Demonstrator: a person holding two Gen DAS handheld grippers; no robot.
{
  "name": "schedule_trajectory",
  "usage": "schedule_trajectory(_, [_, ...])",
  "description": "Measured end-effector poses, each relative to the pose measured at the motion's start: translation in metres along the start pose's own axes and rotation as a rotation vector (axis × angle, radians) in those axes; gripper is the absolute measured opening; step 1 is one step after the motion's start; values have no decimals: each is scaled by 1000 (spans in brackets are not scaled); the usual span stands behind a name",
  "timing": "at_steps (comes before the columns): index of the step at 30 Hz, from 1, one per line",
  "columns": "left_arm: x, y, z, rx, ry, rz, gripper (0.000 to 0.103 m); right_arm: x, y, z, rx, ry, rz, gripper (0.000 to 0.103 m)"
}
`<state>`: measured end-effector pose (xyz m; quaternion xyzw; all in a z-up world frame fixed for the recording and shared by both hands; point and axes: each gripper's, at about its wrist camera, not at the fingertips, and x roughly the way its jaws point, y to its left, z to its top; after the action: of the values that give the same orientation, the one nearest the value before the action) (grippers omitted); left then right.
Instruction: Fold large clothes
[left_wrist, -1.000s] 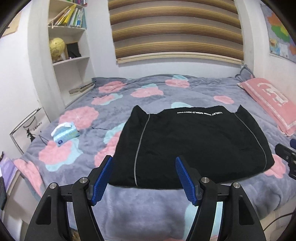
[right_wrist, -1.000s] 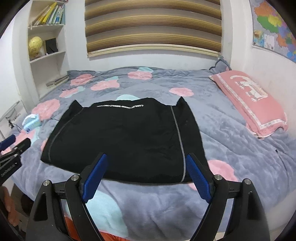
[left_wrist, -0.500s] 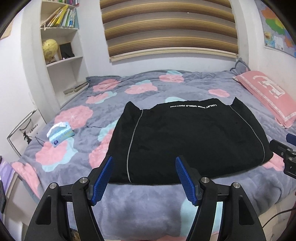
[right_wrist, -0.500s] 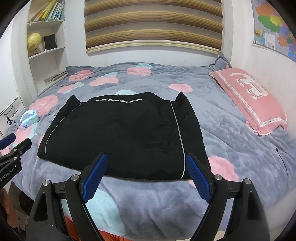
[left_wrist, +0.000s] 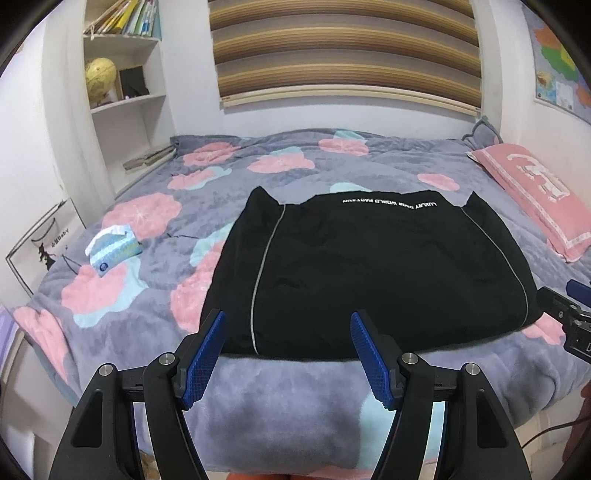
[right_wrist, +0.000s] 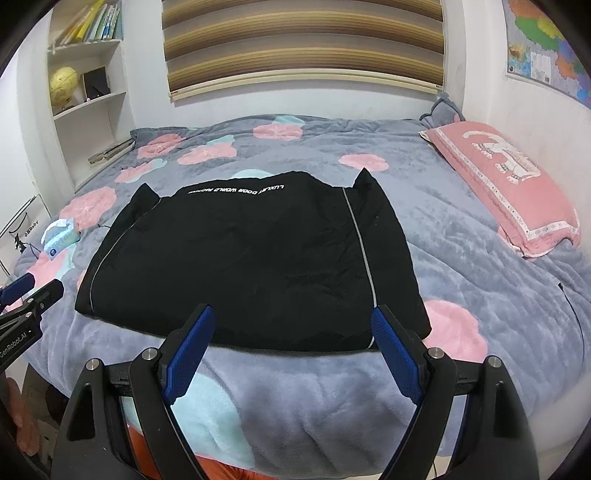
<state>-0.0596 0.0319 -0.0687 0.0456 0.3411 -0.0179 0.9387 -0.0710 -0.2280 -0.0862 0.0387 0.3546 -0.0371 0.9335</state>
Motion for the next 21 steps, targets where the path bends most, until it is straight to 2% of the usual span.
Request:
schedule_trajectory(3, [4, 5, -1, -21, 16, -26, 70, 5, -1, -1, 1, 10, 1, 88])
schedule_trajectory(21, [19, 11, 0, -35, 30, 35, 70, 20, 0, -4, 15, 46, 19, 88])
